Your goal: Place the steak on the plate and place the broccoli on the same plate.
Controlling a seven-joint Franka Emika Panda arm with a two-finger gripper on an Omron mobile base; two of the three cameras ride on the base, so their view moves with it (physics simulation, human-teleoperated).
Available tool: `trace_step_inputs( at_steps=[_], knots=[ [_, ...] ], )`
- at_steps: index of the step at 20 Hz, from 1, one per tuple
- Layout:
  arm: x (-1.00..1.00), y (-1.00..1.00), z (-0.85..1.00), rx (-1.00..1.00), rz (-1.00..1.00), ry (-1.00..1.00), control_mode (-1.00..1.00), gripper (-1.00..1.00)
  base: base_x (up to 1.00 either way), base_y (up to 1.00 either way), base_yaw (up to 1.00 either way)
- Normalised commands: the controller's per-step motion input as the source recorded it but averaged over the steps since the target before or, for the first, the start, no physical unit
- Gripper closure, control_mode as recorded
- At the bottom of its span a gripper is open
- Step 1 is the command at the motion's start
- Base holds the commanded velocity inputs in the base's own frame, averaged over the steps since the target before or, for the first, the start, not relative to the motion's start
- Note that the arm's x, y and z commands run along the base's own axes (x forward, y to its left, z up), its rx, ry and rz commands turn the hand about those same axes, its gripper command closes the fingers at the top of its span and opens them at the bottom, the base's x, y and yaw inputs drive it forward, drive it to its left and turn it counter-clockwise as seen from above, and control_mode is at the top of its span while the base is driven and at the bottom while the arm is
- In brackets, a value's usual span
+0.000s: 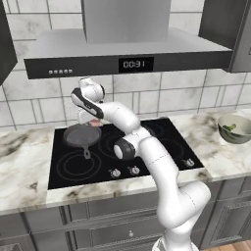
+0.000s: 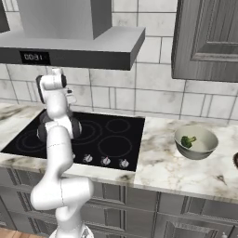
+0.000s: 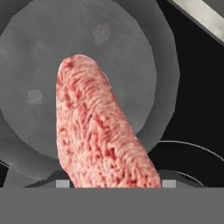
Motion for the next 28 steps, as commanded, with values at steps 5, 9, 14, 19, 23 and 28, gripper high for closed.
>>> trace_step_inputs(
  at_steps=[5, 9, 14, 19, 23, 28],
  knots=[
    [-0.5, -0.78, -0.02, 0.02, 0.0, -0.09, -1.0, 1.0, 0.0, 0.0, 0.0],
    [-0.41, -0.64, -0.34, 0.03, 0.0, -0.15, -1.0, 1.0, 0.0, 0.0, 0.0],
    [-0.02, -0.28, -0.5, 0.02, 0.0, -0.22, -1.0, 1.0, 0.0, 0.0, 0.0],
    [0.0, -0.35, -0.49, 0.08, 0.01, -0.3, -1.0, 1.0, 0.0, 0.0, 0.0],
    [-0.05, -0.55, -0.17, 0.18, 0.01, -0.27, -1.0, 1.0, 0.0, 0.0, 0.0],
    [-0.13, -0.66, -0.23, 0.21, 0.01, -0.29, -1.0, 1.0, 0.0, 0.0, 0.0]
  ],
)
